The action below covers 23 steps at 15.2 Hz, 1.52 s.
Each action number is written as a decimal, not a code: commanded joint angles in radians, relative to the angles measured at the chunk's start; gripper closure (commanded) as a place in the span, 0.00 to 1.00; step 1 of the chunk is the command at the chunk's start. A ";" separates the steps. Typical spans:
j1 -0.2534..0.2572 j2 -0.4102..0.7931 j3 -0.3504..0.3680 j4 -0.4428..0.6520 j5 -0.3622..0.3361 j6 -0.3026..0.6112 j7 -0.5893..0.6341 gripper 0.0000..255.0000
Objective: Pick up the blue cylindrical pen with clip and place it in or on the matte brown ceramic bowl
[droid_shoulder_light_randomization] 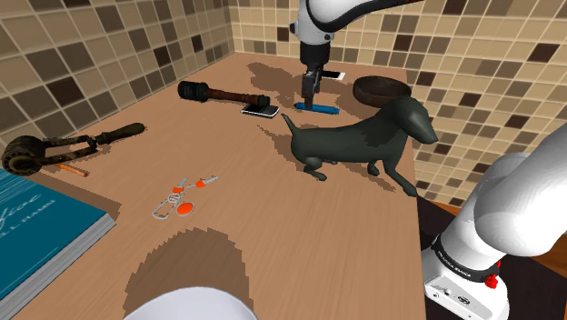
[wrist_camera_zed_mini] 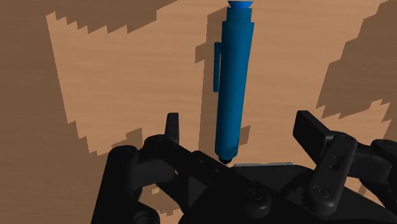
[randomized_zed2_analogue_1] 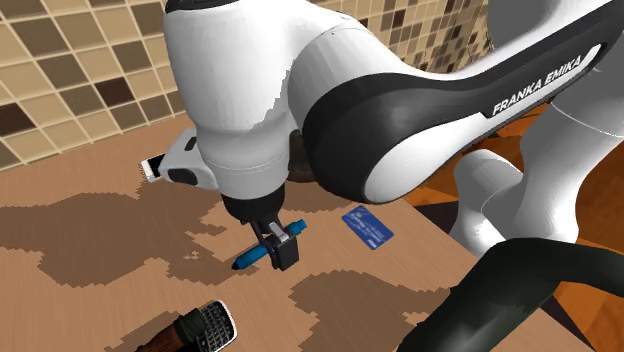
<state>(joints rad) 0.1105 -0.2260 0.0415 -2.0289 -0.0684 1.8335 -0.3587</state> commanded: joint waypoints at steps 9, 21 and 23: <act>-0.001 0.006 -0.003 -0.056 -0.002 0.063 -0.003 0.00; -0.002 0.006 -0.002 -0.056 -0.002 0.063 -0.003 1.00; -0.002 0.003 -0.002 -0.032 -0.001 0.036 -0.005 1.00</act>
<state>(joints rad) 0.1092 -0.2232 0.0397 -2.0700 -0.0695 1.8804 -0.3629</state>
